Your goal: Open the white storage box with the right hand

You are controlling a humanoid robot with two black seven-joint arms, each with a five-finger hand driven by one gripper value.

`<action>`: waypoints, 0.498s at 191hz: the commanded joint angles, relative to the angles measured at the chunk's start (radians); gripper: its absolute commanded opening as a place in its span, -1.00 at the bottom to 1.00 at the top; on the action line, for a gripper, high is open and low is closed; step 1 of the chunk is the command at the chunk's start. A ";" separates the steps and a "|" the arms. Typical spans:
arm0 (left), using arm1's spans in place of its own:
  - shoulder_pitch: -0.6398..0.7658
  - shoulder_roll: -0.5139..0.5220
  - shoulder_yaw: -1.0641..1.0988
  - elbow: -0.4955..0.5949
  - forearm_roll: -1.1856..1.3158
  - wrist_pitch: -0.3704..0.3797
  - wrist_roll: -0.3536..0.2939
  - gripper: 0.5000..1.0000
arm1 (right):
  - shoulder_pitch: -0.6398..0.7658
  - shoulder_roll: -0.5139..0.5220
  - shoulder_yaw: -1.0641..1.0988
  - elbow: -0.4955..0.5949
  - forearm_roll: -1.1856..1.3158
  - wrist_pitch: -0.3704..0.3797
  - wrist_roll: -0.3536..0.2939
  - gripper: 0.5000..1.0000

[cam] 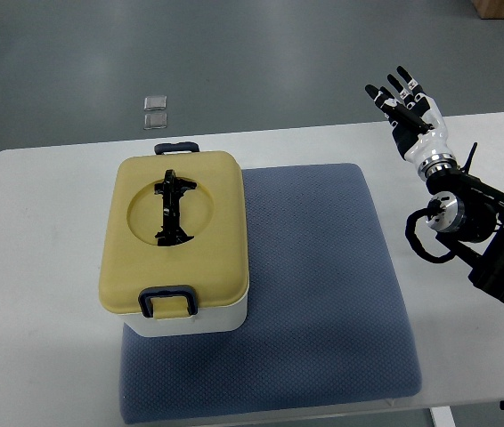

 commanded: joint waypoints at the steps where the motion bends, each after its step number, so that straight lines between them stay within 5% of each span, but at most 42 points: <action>1: 0.000 0.000 0.003 -0.002 0.001 -0.002 0.002 1.00 | 0.002 -0.001 0.000 0.000 0.000 -0.001 0.000 0.72; 95: -0.005 0.000 -0.007 -0.002 0.001 0.000 0.002 1.00 | 0.002 0.001 0.000 0.000 0.000 0.001 0.000 0.72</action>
